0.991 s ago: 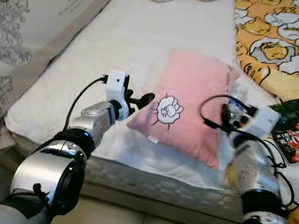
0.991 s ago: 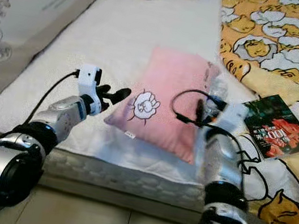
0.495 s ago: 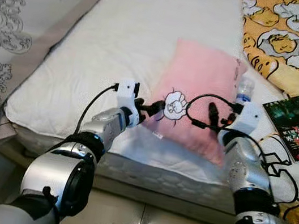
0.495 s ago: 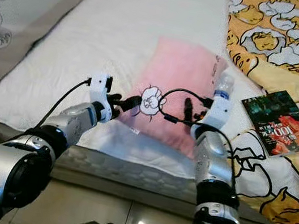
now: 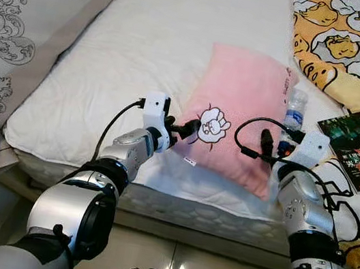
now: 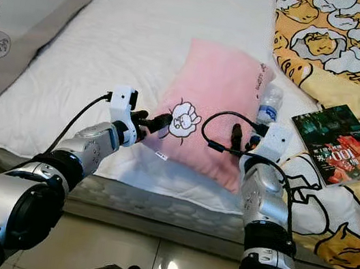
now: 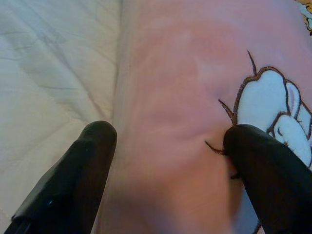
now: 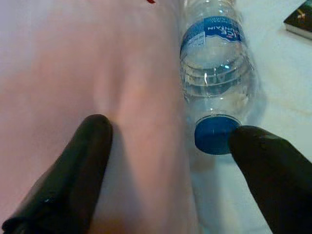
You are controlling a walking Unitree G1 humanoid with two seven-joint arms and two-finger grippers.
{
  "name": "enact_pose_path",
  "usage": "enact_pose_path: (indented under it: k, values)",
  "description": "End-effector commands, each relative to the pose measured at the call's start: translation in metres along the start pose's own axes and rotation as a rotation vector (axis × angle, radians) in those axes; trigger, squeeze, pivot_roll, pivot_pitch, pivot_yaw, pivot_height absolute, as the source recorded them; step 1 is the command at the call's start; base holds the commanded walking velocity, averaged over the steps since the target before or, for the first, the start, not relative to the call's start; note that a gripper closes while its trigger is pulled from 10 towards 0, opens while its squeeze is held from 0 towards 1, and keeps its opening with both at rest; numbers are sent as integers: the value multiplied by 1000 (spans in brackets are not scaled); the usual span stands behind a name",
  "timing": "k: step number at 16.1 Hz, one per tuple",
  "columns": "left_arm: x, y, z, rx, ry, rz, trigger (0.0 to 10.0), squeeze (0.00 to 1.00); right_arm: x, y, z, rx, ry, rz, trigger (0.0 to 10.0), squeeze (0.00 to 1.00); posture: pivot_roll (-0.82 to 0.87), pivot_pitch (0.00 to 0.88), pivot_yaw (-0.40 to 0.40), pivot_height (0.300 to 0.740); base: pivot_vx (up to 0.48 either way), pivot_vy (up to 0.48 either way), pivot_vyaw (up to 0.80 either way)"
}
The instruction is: Clean up the room
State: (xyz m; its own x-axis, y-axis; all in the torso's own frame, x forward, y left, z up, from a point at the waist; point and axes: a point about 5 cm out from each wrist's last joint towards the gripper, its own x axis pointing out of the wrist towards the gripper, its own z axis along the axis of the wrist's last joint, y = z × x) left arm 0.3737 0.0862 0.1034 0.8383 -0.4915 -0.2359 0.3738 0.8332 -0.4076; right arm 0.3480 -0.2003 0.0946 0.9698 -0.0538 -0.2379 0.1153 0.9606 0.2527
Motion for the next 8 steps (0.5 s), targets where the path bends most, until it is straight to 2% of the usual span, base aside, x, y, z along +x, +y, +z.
enact_pose_path:
  k: [1, 8]
  values:
    - [0, 1, 3, 6, 4, 9, 10000, 0, 0, 3, -10, 52, 51, 15, 10000, 1000, -242, 148, 197, 740, 0, 0, 0]
    - [1, 1, 9, -88, -45, 14, 10000, 0, 1, 10, -23, 274, 134, 65, 10000, 1000, -240, 150, 194, 740, 0, 0, 0]
